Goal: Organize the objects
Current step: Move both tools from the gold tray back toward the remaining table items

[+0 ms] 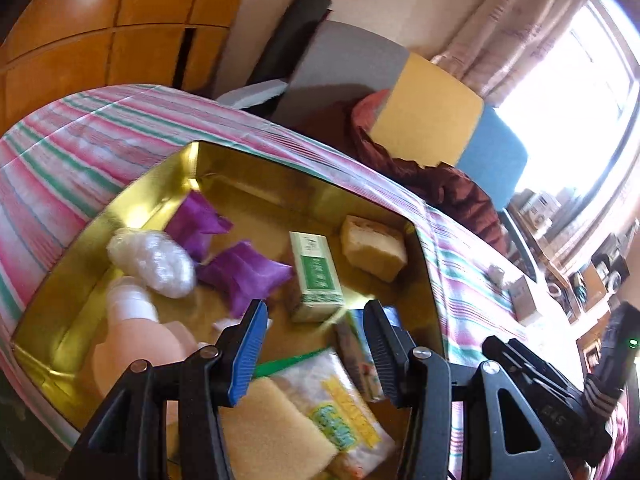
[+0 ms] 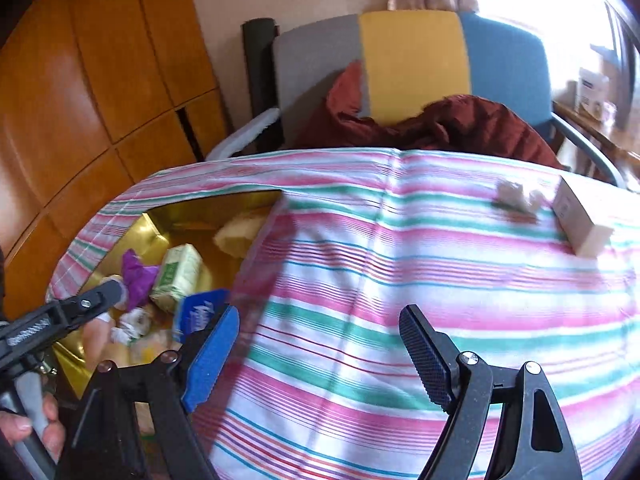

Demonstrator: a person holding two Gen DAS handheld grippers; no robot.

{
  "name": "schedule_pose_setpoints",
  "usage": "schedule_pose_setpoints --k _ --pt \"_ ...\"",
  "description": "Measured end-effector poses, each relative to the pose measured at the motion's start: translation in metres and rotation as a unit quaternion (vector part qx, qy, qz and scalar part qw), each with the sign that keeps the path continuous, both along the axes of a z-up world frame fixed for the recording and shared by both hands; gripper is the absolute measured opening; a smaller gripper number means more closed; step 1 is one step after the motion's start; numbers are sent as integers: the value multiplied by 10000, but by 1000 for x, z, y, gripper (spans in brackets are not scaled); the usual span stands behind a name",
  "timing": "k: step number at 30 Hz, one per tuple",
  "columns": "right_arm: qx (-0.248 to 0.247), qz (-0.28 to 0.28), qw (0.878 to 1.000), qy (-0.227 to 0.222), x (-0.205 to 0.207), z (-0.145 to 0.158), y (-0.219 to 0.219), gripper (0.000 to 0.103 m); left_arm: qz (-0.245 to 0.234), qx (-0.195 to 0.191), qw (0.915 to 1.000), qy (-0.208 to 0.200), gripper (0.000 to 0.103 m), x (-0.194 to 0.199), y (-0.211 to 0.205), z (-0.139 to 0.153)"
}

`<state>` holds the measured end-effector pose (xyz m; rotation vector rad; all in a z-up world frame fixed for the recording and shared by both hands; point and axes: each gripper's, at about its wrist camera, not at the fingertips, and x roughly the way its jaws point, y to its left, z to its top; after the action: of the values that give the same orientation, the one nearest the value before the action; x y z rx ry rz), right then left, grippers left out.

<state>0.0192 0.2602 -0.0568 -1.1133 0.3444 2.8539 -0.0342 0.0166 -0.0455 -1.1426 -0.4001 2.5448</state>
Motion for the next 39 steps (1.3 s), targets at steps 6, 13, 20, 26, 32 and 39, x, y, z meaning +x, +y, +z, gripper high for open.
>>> schedule_pose_setpoints --k 6,13,20,26,32,39 --pt "118 -283 9993 -211 16 -17 34 83 -502 -11 9987 77 58 12 24 3" --pt "298 -879 9951 -340 37 -30 95 83 -1074 -224 9939 117 59 32 59 5" --pt "396 -1683 9844 -321 41 -31 171 84 -1595 -366 9862 250 59 54 87 10" --pt "570 -2124 9754 -124 29 -20 224 88 -1936 -450 9797 266 59 65 108 12" --pt "654 -2321 9704 -94 7 -12 261 88 -2210 -604 9731 232 59 73 130 11" --pt "707 -2173 9735 -42 -18 -16 279 88 -2336 -811 9689 95 59 71 145 5"
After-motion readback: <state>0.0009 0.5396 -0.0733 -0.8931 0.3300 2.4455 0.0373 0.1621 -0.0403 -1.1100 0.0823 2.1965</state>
